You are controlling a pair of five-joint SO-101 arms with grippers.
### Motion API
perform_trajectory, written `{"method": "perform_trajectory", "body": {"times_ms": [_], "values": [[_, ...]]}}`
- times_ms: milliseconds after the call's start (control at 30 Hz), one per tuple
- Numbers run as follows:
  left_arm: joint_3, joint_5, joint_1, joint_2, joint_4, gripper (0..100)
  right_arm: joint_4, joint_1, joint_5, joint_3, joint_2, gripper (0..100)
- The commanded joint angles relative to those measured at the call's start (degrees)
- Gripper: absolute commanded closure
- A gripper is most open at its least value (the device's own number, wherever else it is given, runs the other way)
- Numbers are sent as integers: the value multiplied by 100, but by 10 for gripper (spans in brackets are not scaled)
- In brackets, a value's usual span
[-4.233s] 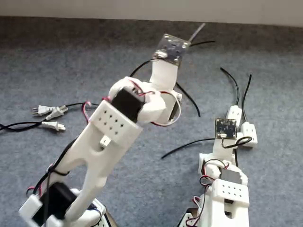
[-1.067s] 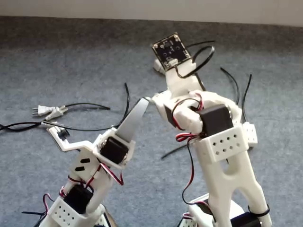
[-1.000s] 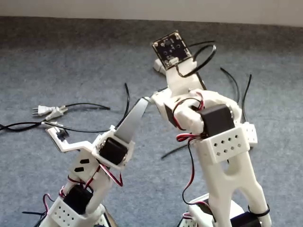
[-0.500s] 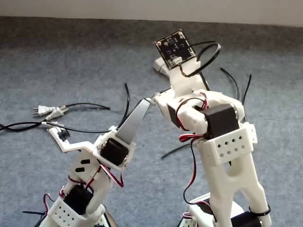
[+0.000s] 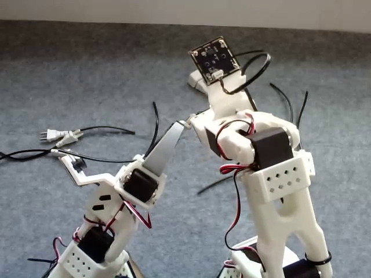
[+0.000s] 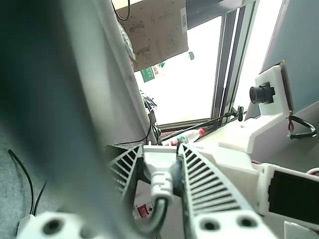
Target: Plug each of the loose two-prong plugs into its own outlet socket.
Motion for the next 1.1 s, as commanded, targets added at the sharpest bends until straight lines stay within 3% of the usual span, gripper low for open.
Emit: {"method": "perform_trajectory", "body": {"times_ms": [0,400,500,600,733,1067], "values": [[101,9,251,22,141,994,163,101,-26,-365,-101,991],[-101,18,-479,66,141,994,980,1525,-9,-391,-110,991],[-136,18,-708,75,149,994,1226,1789,343,-347,-198,991],[-514,9,-963,75,738,993,1332,2167,615,-75,-567,991],[-1138,9,-1297,75,1837,993,1156,2695,818,769,-1367,991],[-1244,0,-1552,84,1890,993,-382,3732,1169,4611,-3459,991]]}}
